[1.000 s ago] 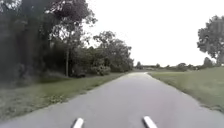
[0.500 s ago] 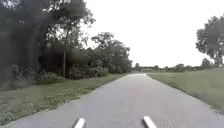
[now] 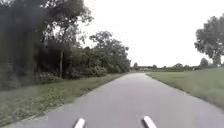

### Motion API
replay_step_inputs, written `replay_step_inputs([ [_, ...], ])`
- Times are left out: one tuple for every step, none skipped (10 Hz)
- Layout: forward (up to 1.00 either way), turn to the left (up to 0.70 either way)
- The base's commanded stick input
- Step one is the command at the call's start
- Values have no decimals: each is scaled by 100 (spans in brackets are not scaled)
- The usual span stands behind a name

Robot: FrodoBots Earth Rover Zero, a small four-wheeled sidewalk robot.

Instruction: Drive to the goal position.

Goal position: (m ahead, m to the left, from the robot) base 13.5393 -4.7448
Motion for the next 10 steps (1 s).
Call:
replay_step_inputs([
  [50, 0],
  [50, 0],
  [50, 0],
  [50, 0],
  [50, 0],
  [50, 0],
  [50, 0],
  [50, 0],
  [50, 0],
  [50, 0],
])
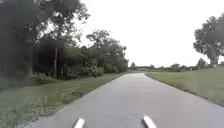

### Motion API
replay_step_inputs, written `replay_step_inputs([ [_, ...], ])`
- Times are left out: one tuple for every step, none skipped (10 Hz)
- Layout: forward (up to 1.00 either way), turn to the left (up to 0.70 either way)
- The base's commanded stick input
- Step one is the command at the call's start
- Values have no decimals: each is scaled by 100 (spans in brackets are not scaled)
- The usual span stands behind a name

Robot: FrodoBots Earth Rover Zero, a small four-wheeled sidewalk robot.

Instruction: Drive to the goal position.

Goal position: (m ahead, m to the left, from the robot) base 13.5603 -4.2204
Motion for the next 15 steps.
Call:
replay_step_inputs([
  [50, 0],
  [50, 0],
  [50, 0],
  [50, 0],
  [50, 0],
  [50, 0],
  [50, 0],
  [50, 0],
  [50, 0],
  [50, 0],
  [50, 0],
  [50, 0],
  [50, 0],
  [50, 0],
  [50, 0],
])
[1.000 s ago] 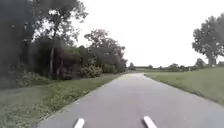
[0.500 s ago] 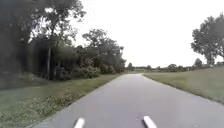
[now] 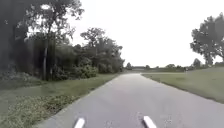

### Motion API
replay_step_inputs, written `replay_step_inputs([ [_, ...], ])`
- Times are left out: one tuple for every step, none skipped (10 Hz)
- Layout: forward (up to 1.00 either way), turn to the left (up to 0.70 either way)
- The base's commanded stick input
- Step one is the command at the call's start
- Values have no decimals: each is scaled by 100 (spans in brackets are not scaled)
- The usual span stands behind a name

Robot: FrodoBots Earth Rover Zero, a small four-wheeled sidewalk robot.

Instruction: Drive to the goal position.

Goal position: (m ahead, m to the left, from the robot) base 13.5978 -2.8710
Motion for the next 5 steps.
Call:
replay_step_inputs([
  [50, 0],
  [50, 0],
  [50, 0],
  [50, 0],
  [50, 0],
])
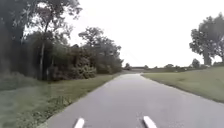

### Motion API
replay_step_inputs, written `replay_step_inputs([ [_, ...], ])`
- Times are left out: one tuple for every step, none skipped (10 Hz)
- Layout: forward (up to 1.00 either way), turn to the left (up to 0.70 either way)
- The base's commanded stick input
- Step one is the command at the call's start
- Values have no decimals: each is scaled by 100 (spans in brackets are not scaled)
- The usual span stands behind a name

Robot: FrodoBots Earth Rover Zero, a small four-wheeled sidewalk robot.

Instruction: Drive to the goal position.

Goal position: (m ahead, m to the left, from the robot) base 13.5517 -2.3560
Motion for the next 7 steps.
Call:
replay_step_inputs([
  [50, 0],
  [50, -50],
  [50, -50],
  [50, -50],
  [50, -29],
  [50, 0],
  [50, 0],
])
